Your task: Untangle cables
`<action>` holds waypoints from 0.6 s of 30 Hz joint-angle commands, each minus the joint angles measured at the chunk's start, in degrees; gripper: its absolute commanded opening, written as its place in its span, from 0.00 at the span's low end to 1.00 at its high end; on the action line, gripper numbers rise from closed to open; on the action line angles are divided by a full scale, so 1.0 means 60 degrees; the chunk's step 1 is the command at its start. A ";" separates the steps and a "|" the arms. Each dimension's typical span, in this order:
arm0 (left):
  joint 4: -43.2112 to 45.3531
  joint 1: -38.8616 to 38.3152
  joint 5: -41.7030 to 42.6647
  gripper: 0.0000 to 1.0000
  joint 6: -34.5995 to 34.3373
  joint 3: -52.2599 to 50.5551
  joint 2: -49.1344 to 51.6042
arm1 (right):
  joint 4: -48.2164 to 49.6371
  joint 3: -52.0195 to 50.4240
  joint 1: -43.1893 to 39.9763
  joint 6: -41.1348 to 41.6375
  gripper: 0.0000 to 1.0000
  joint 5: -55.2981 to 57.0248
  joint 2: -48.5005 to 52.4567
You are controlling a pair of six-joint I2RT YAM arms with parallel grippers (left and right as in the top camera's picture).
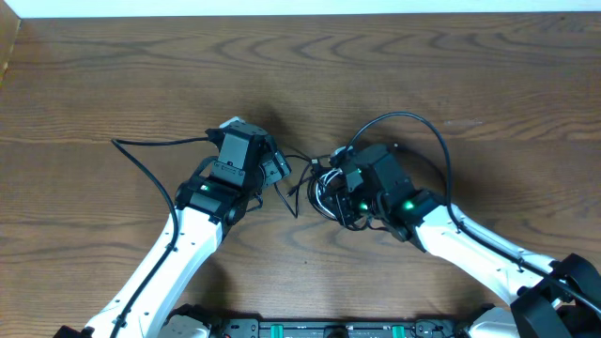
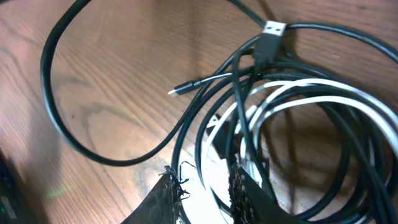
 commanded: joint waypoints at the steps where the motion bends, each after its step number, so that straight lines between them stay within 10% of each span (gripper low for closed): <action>1: -0.0022 0.0033 -0.0022 0.79 -0.0015 0.0073 -0.0025 | 0.0066 0.0000 0.0233 -0.0597 0.23 0.0747 0.0237; 18: -0.0025 0.0029 -0.0015 0.79 -0.0018 0.0073 -0.0025 | 0.0838 0.0000 0.0266 -0.0812 0.20 0.1282 0.1093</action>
